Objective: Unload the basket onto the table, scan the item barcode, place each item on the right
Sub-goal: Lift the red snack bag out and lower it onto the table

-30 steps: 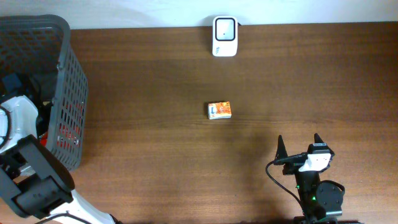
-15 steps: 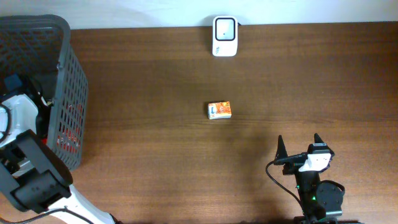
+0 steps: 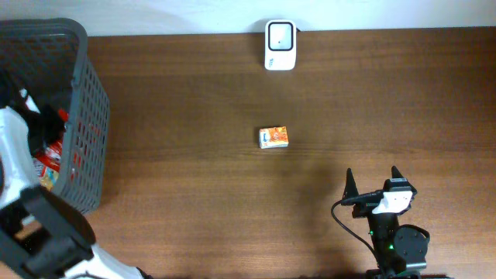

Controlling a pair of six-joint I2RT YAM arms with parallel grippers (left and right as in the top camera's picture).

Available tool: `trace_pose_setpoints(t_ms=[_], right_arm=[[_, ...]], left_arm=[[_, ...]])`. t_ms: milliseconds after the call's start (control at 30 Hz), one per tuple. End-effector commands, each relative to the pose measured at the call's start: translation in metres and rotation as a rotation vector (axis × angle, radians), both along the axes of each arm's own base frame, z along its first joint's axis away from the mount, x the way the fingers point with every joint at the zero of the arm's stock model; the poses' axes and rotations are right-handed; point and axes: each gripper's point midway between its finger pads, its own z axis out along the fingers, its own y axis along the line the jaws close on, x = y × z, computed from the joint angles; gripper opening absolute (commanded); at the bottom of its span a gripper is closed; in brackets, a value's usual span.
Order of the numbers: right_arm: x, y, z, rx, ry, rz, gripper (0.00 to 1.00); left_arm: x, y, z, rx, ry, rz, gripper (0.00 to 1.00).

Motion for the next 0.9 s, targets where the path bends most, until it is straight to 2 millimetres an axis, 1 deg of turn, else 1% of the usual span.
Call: trace_pose_setpoints(t_ms=[0, 67, 133, 167, 233, 267, 300, 367, 400, 467, 533, 567, 633, 667, 733, 800, 867], right_arm=[[0.0, -0.004, -0.002, -0.001, 0.005, -0.023, 0.98], [0.0, -0.004, -0.002, -0.001, 0.005, -0.023, 0.98], [0.0, -0.004, -0.002, -0.001, 0.005, -0.023, 0.98], [0.0, -0.004, -0.002, -0.001, 0.005, -0.023, 0.98], [0.0, -0.004, -0.002, -0.001, 0.005, -0.023, 0.98], [0.0, -0.004, -0.002, -0.001, 0.005, -0.023, 0.98], [0.0, -0.004, -0.002, -0.001, 0.005, -0.022, 0.98], [0.0, -0.004, -0.002, -0.001, 0.005, -0.023, 0.98], [0.0, -0.004, -0.002, -0.001, 0.005, -0.023, 0.98], [0.0, -0.004, -0.002, -0.001, 0.005, -0.023, 0.98], [0.0, -0.004, -0.002, -0.001, 0.005, -0.023, 0.98], [0.0, -0.004, -0.002, -0.001, 0.005, -0.023, 0.98], [0.0, -0.004, -0.002, -0.001, 0.005, -0.023, 0.98], [0.0, -0.004, -0.002, -0.001, 0.005, -0.023, 0.98], [0.0, -0.004, -0.002, -0.001, 0.005, -0.023, 0.98], [0.0, -0.004, -0.002, -0.001, 0.005, -0.023, 0.99], [0.0, -0.004, -0.002, -0.001, 0.005, -0.023, 0.98]], left_arm=[[0.002, -0.006, 0.063, 0.064, -0.15, -0.016, 0.0], [0.0, -0.007, 0.071, 0.074, -0.167, -0.016, 0.0], [-0.001, -0.009, 0.084, 0.086, -0.202, -0.019, 0.0], [0.0, -0.009, 0.091, 0.096, -0.224, -0.021, 0.0], [0.001, -0.01, 0.113, 0.128, -0.286, -0.026, 0.0], [0.0, -0.012, 0.129, 0.145, -0.327, -0.03, 0.0], [-0.003, -0.016, 0.151, 0.172, -0.381, -0.036, 0.0], [-0.01, -0.02, 0.18, 0.212, -0.448, -0.039, 0.0], [-0.016, -0.024, 0.198, 0.238, -0.49, -0.04, 0.0], [-0.026, -0.03, 0.22, 0.272, -0.543, -0.042, 0.0], [-0.042, -0.04, 0.248, 0.314, -0.612, -0.045, 0.0], [-0.048, -0.045, 0.258, 0.324, -0.637, -0.05, 0.0], [-0.057, -0.059, 0.276, 0.324, -0.7, -0.08, 0.0], [-0.061, -0.072, 0.288, 0.309, -0.75, -0.117, 0.0], [-0.062, -0.102, 0.305, 0.24, -0.85, -0.227, 0.0], [-0.06, -0.123, 0.313, 0.179, -0.902, -0.311, 0.0], [-0.054, -0.153, 0.316, 0.084, -0.941, -0.424, 0.0]])
